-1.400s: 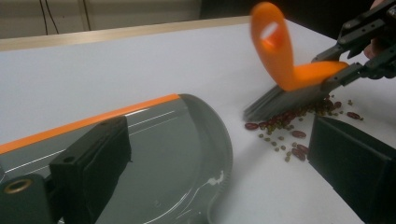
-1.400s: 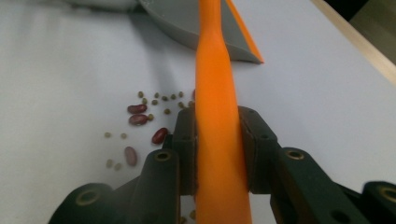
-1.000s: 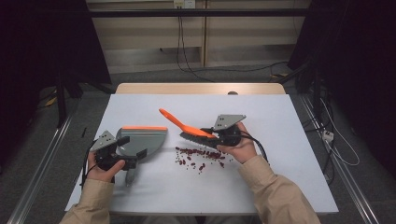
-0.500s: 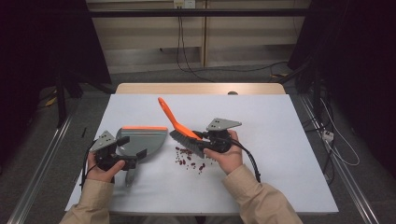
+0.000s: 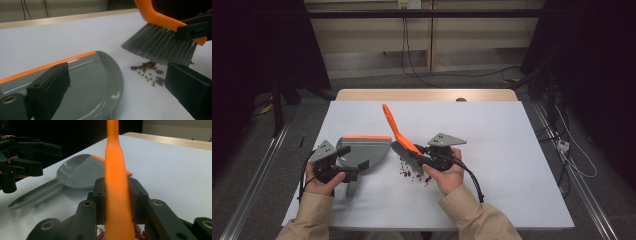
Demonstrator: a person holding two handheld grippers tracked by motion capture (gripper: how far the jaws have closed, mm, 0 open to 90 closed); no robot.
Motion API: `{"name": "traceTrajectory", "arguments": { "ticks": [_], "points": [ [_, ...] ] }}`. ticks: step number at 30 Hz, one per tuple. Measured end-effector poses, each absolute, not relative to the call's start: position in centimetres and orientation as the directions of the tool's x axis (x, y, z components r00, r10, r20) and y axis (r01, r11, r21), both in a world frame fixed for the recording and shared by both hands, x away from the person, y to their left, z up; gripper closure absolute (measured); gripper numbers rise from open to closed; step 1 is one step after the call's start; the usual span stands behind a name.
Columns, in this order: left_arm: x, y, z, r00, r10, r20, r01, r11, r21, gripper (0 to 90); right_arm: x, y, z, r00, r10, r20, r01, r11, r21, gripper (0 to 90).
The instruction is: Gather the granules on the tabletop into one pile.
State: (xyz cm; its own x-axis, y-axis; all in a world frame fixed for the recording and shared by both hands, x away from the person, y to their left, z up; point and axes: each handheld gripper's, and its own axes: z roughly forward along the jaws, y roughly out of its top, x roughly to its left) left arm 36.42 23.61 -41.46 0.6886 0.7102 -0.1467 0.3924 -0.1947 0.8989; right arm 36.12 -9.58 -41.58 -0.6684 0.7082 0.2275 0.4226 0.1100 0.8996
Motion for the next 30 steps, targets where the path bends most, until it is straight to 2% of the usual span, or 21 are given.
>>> {"name": "traceTrajectory", "arguments": {
  "ticks": [17,30],
  "points": [
    [36.4,23.6,-41.4,0.692,0.708,-0.143,0.388,-0.198,0.900,6.2,35.1,-8.4,-42.0,-0.651,0.721,0.240,0.444,0.104,0.890,71.2],
    [36.4,23.4,-41.5,0.694,0.707,-0.139,0.389,-0.206,0.898,6.2,33.3,-7.3,-42.7,-0.692,0.676,0.255,0.488,0.176,0.855,71.3]
  ]
}}
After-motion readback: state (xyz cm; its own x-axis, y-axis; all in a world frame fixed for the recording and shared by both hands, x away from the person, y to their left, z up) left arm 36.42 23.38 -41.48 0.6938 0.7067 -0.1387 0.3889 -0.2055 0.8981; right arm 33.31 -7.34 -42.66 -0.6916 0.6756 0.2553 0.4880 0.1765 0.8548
